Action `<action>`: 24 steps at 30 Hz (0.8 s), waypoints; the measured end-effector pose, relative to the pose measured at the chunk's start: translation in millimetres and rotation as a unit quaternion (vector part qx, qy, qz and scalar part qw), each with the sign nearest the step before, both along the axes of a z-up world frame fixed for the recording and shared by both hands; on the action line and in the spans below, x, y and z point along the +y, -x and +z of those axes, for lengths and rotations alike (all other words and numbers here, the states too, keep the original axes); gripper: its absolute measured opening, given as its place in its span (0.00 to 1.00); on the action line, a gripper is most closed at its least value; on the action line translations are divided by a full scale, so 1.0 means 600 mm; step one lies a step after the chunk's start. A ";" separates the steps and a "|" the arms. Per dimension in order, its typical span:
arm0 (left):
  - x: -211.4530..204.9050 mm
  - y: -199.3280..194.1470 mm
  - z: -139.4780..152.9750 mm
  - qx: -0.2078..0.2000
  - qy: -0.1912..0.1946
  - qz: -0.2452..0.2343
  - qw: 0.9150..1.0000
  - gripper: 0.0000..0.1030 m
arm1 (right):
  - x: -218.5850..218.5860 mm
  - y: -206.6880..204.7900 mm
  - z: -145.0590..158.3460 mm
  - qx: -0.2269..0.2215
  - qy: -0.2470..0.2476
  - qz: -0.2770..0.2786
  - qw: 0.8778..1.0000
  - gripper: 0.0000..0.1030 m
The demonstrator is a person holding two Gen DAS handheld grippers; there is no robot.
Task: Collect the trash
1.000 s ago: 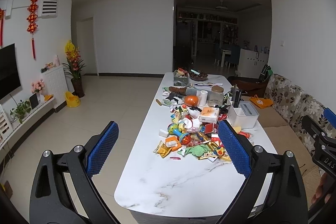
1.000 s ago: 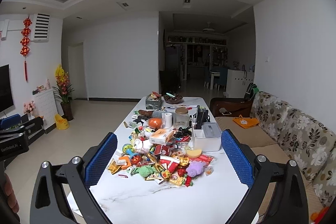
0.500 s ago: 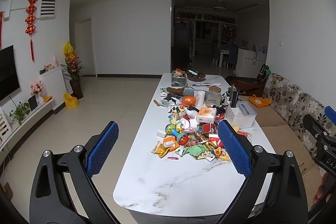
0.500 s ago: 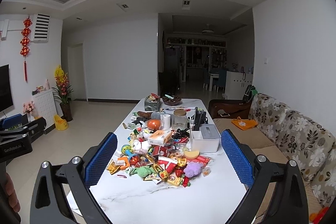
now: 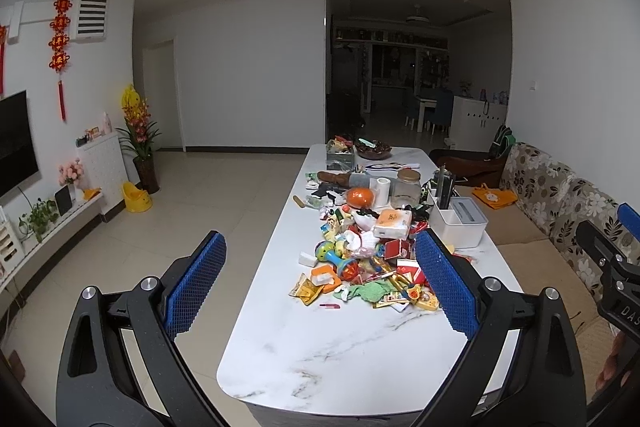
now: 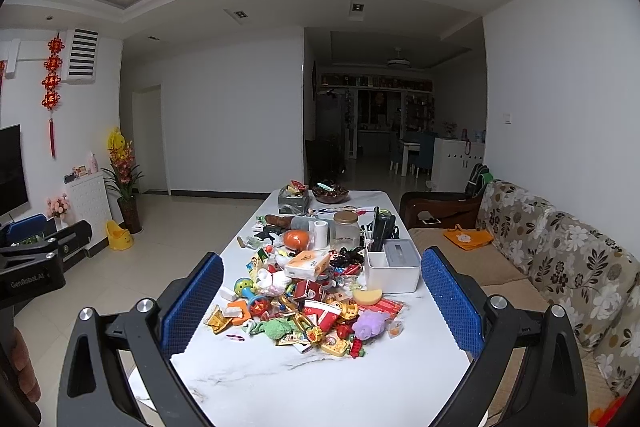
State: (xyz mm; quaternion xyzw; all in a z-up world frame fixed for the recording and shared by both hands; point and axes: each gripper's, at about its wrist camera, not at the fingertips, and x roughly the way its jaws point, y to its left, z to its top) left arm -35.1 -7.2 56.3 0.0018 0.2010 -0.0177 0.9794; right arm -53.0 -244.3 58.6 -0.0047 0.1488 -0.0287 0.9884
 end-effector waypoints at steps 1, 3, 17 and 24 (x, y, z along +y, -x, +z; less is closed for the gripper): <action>-0.001 0.000 0.000 0.000 0.001 0.000 1.000 0.90 | 0.000 0.000 0.000 0.000 0.001 0.000 1.000 0.95; 0.000 0.002 0.001 -0.001 0.002 0.001 1.000 0.90 | 0.001 0.000 0.000 -0.001 0.002 0.000 1.000 0.95; -0.008 -0.001 0.000 -0.008 -0.019 0.000 1.000 0.90 | 0.002 -0.003 -0.004 0.001 0.003 0.001 1.000 0.95; -0.004 -0.003 -0.001 -0.004 -0.016 -0.001 1.000 0.90 | 0.005 -0.002 -0.009 0.003 0.002 0.001 1.000 0.95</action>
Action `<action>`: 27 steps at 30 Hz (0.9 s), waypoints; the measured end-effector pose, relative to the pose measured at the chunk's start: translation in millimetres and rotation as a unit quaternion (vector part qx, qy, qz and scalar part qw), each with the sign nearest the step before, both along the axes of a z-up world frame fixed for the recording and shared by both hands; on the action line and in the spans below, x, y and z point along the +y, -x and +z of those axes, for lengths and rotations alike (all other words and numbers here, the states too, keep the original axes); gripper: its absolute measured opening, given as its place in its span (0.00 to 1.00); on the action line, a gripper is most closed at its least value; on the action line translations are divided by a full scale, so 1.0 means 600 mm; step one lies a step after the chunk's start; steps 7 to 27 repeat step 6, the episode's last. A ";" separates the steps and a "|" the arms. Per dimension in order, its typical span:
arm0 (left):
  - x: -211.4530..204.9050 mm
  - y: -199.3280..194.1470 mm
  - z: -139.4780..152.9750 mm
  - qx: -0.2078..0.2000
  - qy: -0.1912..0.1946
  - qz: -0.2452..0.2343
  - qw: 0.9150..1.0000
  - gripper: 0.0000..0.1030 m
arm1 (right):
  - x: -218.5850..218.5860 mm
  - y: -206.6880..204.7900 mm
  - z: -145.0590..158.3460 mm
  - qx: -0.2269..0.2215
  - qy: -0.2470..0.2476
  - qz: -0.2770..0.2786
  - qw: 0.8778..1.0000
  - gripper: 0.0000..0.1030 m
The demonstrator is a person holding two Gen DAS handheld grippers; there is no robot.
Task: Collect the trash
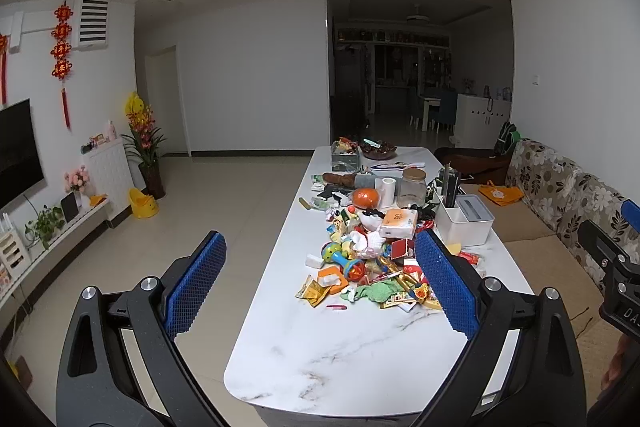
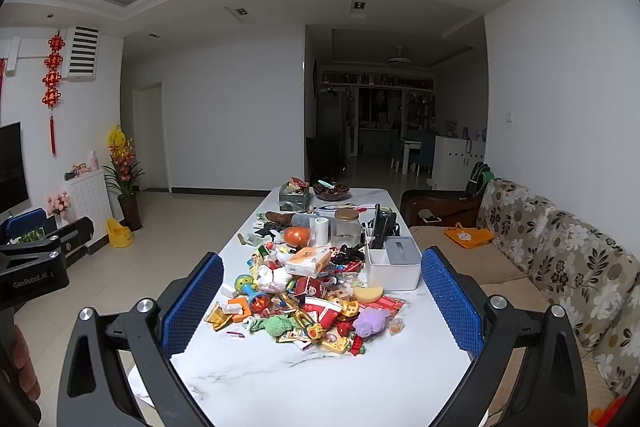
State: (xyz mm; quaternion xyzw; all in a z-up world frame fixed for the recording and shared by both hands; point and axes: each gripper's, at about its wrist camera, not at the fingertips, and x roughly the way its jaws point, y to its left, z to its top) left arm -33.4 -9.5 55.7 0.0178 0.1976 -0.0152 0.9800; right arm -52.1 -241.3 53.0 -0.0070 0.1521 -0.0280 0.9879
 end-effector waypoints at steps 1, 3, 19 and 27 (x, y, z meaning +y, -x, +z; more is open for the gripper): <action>0.001 -0.001 0.000 0.001 -0.001 0.000 1.000 0.90 | 0.000 0.001 0.000 0.000 0.000 0.000 1.000 0.95; 0.003 -0.002 -0.001 0.002 0.000 -0.002 1.000 0.90 | 0.001 0.001 0.000 0.000 -0.001 0.001 1.000 0.95; 0.001 0.001 -0.001 0.002 0.000 -0.002 1.000 0.90 | 0.000 0.000 0.000 0.000 0.000 0.000 1.000 0.95; 0.001 0.001 -0.001 0.002 0.000 -0.002 1.000 0.90 | 0.000 0.000 0.000 0.000 0.000 0.000 1.000 0.95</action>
